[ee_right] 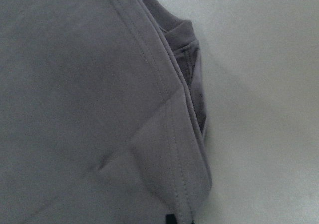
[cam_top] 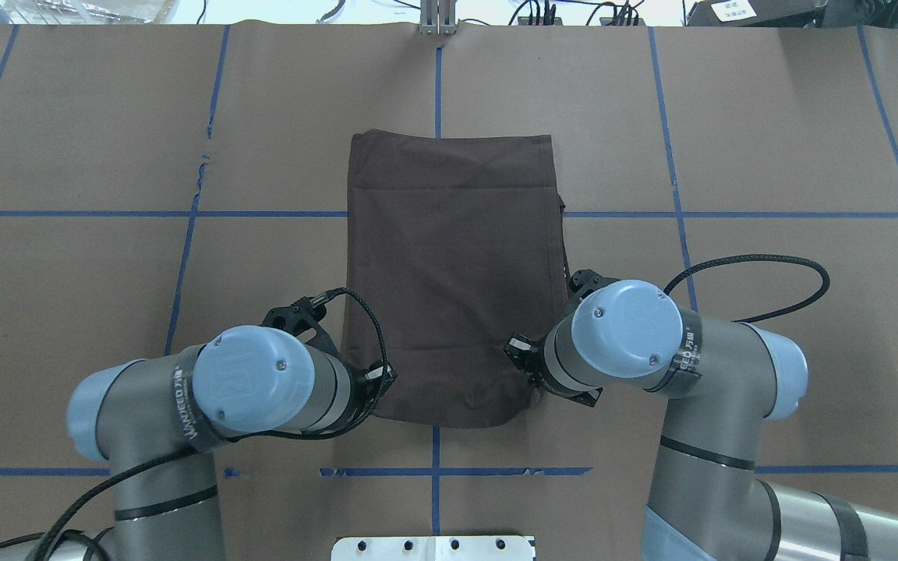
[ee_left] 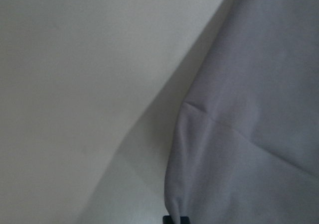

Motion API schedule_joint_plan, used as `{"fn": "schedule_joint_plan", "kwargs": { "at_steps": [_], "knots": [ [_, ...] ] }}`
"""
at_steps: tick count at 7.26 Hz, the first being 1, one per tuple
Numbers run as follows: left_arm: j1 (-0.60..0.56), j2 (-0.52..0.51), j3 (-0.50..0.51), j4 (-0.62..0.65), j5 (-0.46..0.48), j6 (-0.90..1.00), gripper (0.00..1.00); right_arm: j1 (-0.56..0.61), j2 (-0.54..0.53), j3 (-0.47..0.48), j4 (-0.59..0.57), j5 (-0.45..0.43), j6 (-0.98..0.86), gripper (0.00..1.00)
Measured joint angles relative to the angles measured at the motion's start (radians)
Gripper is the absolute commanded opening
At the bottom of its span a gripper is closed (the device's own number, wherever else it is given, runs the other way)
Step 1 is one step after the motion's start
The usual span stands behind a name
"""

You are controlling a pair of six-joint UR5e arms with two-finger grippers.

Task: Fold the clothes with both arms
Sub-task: 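Lift the near end with both grippers and fold it toward the far end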

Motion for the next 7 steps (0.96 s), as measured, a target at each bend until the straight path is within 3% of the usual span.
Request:
{"fn": "schedule_joint_plan", "kwargs": {
  "at_steps": [3,5,7],
  "knots": [
    [0.061,0.072,-0.185,0.078,-0.004,0.001,0.0,-0.027,-0.059,0.116,0.003,0.068,-0.002,0.0],
    [0.044,0.066,-0.197,0.089,-0.006,0.018,0.0,-0.008,-0.032,0.084,0.05,0.069,-0.006,0.0],
    [-0.056,0.026,-0.152,0.086,-0.01,0.087,0.0,0.076,0.008,0.004,0.122,0.077,-0.018,0.0]
  ]
}}
